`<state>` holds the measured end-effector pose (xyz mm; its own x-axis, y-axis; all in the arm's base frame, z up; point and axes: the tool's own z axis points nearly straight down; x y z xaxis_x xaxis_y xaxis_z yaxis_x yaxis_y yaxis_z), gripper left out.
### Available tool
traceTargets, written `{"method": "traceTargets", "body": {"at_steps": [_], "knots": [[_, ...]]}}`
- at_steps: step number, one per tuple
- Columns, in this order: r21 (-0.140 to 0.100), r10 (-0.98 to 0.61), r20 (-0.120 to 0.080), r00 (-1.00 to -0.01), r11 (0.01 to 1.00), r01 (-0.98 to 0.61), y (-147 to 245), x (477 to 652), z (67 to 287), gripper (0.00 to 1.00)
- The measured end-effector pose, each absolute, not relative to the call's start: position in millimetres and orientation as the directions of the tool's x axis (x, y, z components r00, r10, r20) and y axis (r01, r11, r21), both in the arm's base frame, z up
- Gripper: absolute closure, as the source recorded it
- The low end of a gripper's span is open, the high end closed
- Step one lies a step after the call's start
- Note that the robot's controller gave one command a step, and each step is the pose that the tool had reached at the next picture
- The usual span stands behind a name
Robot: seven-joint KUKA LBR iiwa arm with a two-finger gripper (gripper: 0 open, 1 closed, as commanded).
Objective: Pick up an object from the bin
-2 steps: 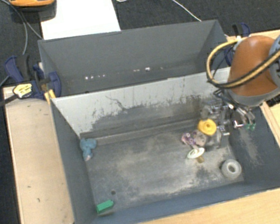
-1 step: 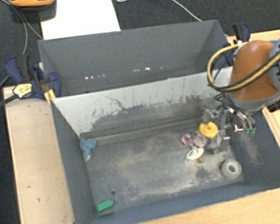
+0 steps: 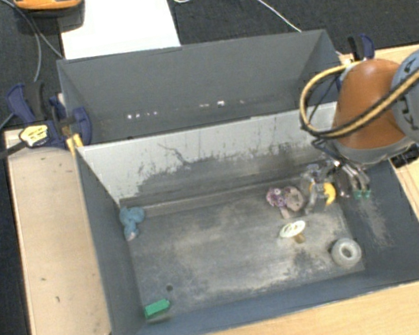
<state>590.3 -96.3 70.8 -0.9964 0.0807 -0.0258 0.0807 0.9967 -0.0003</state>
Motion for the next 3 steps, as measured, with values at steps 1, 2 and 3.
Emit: {"method": "traceTargets", "body": {"at_steps": [1, 2, 3], "knots": [[0.000, 0.079, -0.026, -0.997, 0.997, 0.079, -96.3, 590.3, 70.8, 1.00], [-0.001, 0.058, -0.025, -0.998, 0.998, 0.058, -100.1, 583.3, 161.5, 1.00], [0.000, 0.118, -0.036, -0.992, 0.993, 0.119, -103.6, 583.5, 238.6, 1.00]]}}
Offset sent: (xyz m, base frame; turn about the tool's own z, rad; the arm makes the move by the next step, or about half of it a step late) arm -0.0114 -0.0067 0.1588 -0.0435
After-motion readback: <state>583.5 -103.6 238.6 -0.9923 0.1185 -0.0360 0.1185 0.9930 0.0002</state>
